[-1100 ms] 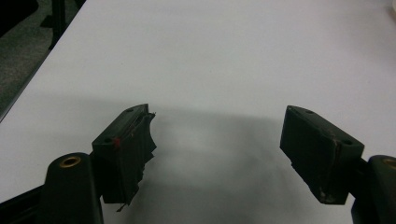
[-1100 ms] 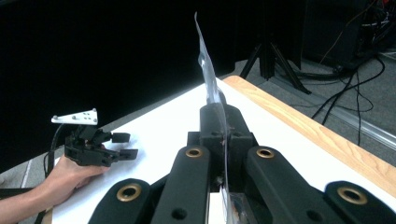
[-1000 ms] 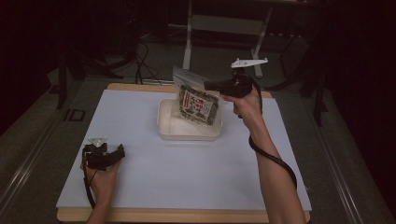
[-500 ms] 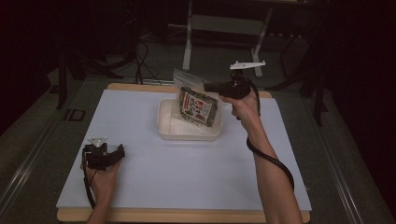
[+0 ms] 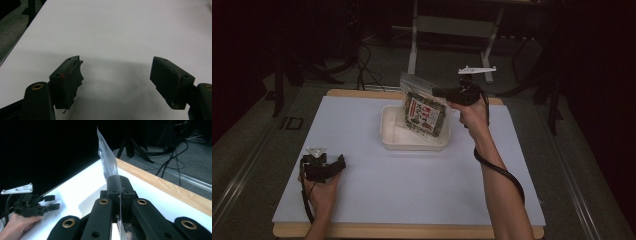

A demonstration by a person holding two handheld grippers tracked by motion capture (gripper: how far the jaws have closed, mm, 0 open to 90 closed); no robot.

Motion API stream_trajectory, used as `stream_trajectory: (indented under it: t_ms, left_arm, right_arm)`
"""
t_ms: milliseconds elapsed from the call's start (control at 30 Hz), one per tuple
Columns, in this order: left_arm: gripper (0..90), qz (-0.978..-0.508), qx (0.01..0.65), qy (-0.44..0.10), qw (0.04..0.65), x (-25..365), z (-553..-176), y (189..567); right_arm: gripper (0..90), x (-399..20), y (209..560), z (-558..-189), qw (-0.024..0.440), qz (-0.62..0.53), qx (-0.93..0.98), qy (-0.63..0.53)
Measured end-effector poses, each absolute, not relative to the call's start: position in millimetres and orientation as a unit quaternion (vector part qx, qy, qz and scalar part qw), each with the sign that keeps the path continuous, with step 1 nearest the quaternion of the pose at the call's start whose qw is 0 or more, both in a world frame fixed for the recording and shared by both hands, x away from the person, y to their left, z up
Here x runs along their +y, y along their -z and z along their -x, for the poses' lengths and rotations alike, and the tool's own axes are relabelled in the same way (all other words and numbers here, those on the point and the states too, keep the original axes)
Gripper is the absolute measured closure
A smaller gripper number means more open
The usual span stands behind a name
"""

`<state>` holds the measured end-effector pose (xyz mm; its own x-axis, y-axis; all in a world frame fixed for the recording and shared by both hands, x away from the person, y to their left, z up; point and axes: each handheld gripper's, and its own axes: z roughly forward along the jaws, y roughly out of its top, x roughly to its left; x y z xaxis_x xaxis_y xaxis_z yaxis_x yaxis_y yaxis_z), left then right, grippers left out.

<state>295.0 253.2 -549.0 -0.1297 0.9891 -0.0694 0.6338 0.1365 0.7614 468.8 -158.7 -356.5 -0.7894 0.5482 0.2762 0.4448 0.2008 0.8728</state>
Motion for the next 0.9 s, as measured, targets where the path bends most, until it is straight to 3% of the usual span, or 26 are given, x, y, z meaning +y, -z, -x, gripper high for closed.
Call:
stream_trajectory:
  t_ms: [400,900]
  left_arm:
    - [25.2,-0.588,0.691,-0.295,0.3,253.0,-295.2,549.1]
    - [25.2,-0.588,0.692,-0.293,0.299,253.4,-295.2,549.2]
  right_arm:
    - [84.4,-156.7,359.5,-465.9,0.124,-0.338,0.776,-0.517]
    - [78.8,-156.0,366.7,-467.7,0.162,-0.354,0.773,-0.5]
